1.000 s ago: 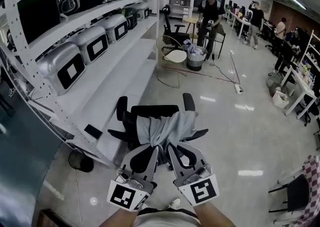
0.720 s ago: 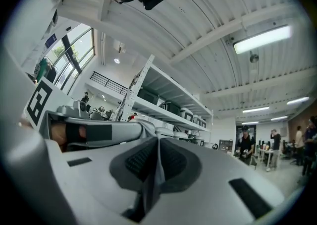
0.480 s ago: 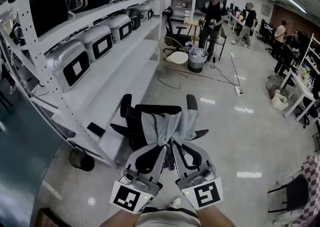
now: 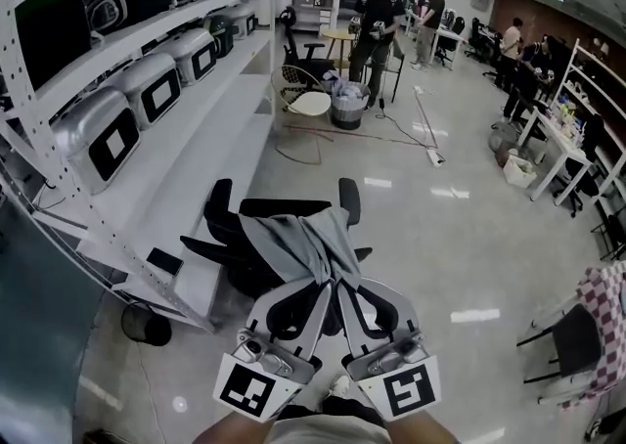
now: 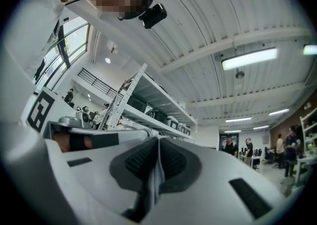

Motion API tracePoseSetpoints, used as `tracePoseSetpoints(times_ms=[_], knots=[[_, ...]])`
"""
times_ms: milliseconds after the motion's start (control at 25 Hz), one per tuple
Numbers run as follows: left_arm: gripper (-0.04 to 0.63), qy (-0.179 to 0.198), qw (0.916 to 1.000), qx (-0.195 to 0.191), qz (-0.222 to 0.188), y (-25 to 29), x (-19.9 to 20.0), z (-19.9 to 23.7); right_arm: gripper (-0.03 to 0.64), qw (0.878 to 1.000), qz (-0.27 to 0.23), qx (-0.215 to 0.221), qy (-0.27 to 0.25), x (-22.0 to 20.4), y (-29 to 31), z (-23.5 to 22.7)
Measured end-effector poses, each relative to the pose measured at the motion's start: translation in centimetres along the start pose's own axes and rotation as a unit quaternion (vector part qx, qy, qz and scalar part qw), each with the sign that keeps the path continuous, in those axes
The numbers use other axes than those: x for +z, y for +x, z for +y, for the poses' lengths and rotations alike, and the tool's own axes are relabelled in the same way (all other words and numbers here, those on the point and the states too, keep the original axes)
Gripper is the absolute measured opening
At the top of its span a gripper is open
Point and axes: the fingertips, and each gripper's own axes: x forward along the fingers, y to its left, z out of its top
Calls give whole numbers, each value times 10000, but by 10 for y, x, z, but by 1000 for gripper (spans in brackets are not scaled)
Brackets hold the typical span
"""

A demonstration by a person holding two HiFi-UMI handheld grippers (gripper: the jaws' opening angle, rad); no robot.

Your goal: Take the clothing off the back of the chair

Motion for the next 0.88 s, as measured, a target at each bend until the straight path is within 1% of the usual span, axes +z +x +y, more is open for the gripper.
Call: tracePoseSetpoints(times_ms=[120,240,480,880], knots=[[15,-49,9999,-154,-46,4,4,-11,20,10000,-9,-72,20,4,-9,-2],[15,-44,9998,-176,-99,6,8,-19,20,9999,-73,-50,65,8,-16,-5],[14,67,9998,-7,-177,8,16,-35,18,9994,-266,160,165,19,-28,-11],[15,215,9992,255,-210,14,17,-72,18,9976,-384,496,303,24,-61,-27]])
